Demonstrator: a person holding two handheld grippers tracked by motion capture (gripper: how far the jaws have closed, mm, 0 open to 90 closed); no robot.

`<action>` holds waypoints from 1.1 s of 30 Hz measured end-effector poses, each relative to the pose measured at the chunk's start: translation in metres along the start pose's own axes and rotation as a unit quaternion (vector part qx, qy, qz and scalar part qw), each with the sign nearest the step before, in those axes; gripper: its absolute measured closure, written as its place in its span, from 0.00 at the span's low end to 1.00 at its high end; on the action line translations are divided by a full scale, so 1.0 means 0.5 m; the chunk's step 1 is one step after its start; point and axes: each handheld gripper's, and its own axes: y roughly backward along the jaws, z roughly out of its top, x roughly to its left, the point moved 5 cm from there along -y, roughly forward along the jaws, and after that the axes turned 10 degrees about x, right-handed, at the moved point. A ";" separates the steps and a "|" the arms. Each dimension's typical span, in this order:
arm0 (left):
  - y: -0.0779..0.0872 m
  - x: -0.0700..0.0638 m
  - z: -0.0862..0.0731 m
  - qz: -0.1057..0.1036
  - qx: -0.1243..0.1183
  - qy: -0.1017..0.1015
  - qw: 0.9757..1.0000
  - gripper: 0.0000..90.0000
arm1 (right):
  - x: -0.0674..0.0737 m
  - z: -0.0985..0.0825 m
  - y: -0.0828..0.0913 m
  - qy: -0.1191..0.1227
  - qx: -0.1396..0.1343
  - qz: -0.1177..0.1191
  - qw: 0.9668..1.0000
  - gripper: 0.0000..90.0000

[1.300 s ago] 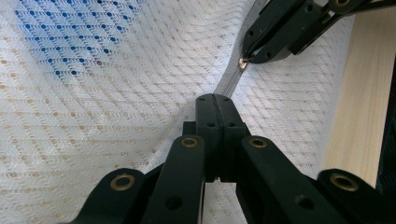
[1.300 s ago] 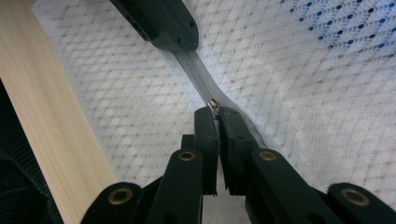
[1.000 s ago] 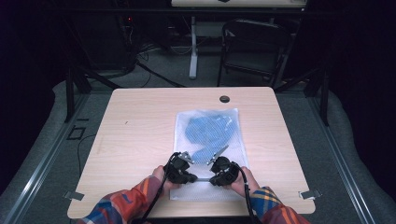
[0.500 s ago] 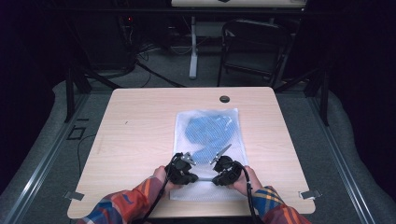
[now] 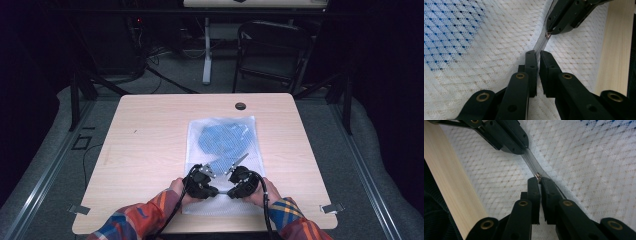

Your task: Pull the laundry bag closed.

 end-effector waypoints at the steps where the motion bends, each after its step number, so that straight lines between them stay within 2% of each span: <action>1: 0.001 0.001 -0.001 0.001 0.003 -0.003 1.000 0.94 | -0.001 -0.001 0.001 -0.002 0.001 0.004 1.000 0.96; 3: 0.000 0.001 -0.001 -0.001 -0.003 0.010 1.000 0.94 | -0.003 -0.002 0.001 -0.009 -0.001 0.010 1.000 0.96; 4: 0.000 -0.001 -0.001 0.001 -0.002 0.006 1.000 0.94 | -0.002 -0.003 0.001 -0.012 -0.004 0.013 1.000 0.96; 5: 0.000 -0.001 -0.001 0.003 -0.001 0.003 1.000 0.94 | -0.005 -0.004 0.002 0.002 0.000 0.010 1.000 0.96; 9: -0.001 0.000 -0.001 0.006 -0.006 -0.011 1.000 0.94 | -0.006 -0.004 0.001 0.001 -0.005 0.015 1.000 0.96; 11: -0.001 -0.001 0.000 0.005 -0.005 -0.007 1.000 0.94 | -0.006 -0.003 0.001 0.015 -0.006 0.021 1.000 0.96; 14: -0.002 -0.002 0.003 0.007 -0.004 -0.007 1.000 0.94 | -0.012 -0.004 0.000 0.006 -0.006 0.032 0.999 0.95; 15: -0.002 -0.002 0.003 0.008 -0.002 -0.009 1.000 0.94 | -0.012 -0.003 0.000 -0.005 -0.009 0.038 0.999 0.96; 19: -0.001 0.000 0.004 0.011 0.002 -0.007 1.000 0.97 | -0.014 0.000 0.000 -0.016 0.000 0.038 0.999 0.96; 22: -0.002 0.000 0.005 0.010 0.000 -0.003 1.000 0.98 | -0.015 0.001 0.000 -0.013 0.003 0.038 0.999 0.96; 24: -0.002 0.001 0.004 0.006 0.000 0.003 1.000 0.99 | -0.013 0.001 0.001 -0.014 0.000 0.035 0.999 0.96; 26: -0.002 0.002 0.003 0.002 -0.004 0.018 1.000 0.99 | -0.012 0.001 0.001 -0.019 0.000 0.028 0.999 0.96; 28: -0.002 0.003 0.003 -0.001 -0.005 0.019 1.000 0.99 | -0.011 0.001 0.002 -0.015 0.005 0.019 1.000 0.96; 33: -0.002 0.000 0.003 0.009 -0.003 0.010 1.000 1.00 | -0.014 -0.003 0.005 -0.018 0.014 0.024 0.999 0.96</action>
